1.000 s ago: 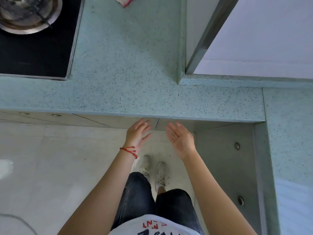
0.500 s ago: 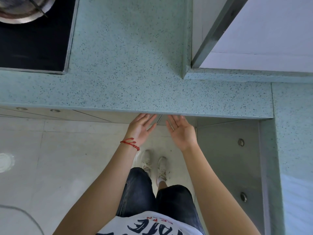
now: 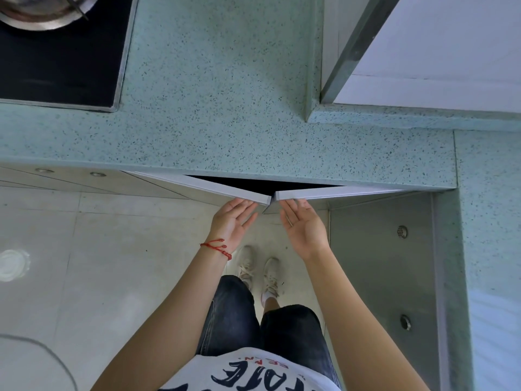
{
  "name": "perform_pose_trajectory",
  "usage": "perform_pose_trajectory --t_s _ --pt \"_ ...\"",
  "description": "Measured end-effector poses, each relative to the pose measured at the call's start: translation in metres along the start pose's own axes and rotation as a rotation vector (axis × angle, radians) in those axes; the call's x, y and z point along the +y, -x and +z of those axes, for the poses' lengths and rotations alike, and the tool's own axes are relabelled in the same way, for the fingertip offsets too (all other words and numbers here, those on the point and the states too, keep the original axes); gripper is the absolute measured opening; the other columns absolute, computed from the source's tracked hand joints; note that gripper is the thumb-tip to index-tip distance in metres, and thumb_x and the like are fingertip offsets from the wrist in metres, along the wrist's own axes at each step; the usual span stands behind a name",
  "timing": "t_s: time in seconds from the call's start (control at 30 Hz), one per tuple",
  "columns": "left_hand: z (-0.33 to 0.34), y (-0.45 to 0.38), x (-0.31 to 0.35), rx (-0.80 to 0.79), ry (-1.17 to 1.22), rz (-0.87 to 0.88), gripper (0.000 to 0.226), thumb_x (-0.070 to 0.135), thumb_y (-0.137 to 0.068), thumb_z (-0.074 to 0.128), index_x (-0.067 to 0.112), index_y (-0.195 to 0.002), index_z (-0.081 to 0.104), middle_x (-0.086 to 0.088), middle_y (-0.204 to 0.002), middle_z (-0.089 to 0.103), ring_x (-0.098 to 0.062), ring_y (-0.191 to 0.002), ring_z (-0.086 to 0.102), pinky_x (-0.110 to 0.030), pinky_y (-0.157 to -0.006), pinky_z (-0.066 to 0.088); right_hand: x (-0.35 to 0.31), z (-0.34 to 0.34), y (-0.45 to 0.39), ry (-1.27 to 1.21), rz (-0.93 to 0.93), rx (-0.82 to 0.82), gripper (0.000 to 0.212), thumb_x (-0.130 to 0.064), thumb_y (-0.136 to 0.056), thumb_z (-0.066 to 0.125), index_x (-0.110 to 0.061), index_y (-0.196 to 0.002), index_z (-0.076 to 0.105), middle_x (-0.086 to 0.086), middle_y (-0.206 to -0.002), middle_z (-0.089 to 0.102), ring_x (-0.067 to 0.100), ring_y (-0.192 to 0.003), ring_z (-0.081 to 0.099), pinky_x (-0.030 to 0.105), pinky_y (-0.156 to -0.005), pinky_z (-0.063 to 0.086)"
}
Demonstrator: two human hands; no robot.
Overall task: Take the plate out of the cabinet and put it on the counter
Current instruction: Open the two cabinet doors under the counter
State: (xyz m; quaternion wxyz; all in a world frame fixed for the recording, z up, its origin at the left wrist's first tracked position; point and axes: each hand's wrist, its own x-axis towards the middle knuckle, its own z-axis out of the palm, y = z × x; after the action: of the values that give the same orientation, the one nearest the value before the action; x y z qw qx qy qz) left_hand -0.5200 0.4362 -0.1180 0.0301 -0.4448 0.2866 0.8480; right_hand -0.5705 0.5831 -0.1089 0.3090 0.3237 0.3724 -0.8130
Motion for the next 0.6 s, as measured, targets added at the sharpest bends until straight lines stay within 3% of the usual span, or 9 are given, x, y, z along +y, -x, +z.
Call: perform_pose_trajectory --t_s 0.1,0.2,0.37,0.6 --pt "-0.003 0.008 -0.006 0.056 -0.019 0.025 0.012 -0.001 -0.089 0.048 0.009 -0.085 0.055 -0.008 -0.092 0.062 -0.024 -0.095 0.062 -0.033 -0.084 0.053 0.004 -0.008 0.009 0.051 -0.026 0.051 0.013 -0.007 -0.094 0.043 -0.012 -0.088 0.053 0.007 -0.095 0.063 0.017 -0.088 0.065 0.027 -0.080 0.050" --pt "-0.011 0.013 -0.011 0.101 -0.101 0.059 0.006 0.003 -0.087 0.054 0.007 -0.090 0.057 -0.008 -0.090 0.063 -0.017 -0.084 0.067 -0.026 -0.079 0.056 0.008 -0.019 0.020 0.128 -0.042 0.102 0.011 -0.002 -0.092 0.047 -0.011 -0.091 0.053 0.008 -0.092 0.062 0.020 -0.088 0.063 0.028 -0.082 0.049" --pt "-0.022 0.028 -0.022 0.162 -0.283 0.115 0.008 0.013 -0.085 0.059 0.009 -0.079 0.062 -0.007 -0.081 0.062 -0.016 -0.080 0.061 -0.021 -0.071 0.053 0.014 -0.042 0.035 0.238 -0.041 0.121 0.010 -0.003 -0.092 0.049 -0.012 -0.089 0.053 0.008 -0.094 0.063 0.019 -0.089 0.063 0.026 -0.076 0.049" --pt "-0.042 0.051 -0.031 0.249 -0.330 0.156 0.012 0.010 -0.084 0.062 0.011 -0.072 0.059 -0.001 -0.064 0.061 -0.013 -0.070 0.057 -0.020 -0.068 0.050 0.017 -0.066 0.053 0.360 -0.051 0.163 0.016 -0.010 -0.087 0.059 -0.017 -0.075 0.052 0.003 -0.084 0.065 0.014 -0.078 0.066 0.024 -0.066 0.048"
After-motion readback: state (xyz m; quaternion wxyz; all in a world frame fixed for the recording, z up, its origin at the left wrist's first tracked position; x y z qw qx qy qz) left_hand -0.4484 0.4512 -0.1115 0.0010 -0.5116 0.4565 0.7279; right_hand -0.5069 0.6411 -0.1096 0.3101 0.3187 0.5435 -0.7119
